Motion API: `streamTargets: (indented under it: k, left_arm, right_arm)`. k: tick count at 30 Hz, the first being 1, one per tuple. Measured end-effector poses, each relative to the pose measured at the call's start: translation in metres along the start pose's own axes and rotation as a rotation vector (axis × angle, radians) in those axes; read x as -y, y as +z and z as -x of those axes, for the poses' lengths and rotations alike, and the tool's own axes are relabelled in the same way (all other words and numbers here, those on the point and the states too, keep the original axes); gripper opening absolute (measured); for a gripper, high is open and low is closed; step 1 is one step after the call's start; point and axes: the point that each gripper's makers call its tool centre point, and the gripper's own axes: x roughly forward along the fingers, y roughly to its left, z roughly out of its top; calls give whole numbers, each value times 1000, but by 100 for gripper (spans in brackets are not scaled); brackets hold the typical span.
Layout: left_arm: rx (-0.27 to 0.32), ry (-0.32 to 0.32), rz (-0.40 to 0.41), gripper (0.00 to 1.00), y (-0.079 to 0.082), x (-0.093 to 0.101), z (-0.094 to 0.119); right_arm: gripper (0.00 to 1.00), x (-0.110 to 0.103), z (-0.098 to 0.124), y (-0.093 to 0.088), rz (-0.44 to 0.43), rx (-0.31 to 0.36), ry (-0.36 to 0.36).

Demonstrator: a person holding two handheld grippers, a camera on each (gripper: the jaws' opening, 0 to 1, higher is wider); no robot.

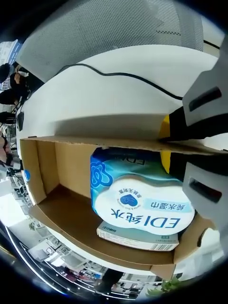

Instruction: Operate the shoe box by opening the lid, removing the specified soft item, and placing it in the target area until the item is outside and the box remains undamaged.

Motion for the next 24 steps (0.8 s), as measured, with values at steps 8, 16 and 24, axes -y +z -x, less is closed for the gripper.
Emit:
streamTargets:
  k: [8, 16, 24]
  left_arm:
    - [-3, 0, 3, 3, 0, 0, 0]
    - [-3, -3, 12, 3, 0, 0, 0]
    - [-5, -12, 38, 3, -2, 0, 1]
  right_arm:
    - [26, 10, 4, 2, -46, 15, 19]
    - [27, -5, 33, -5, -65, 54, 34]
    - [27, -15, 72, -17, -73, 110, 24]
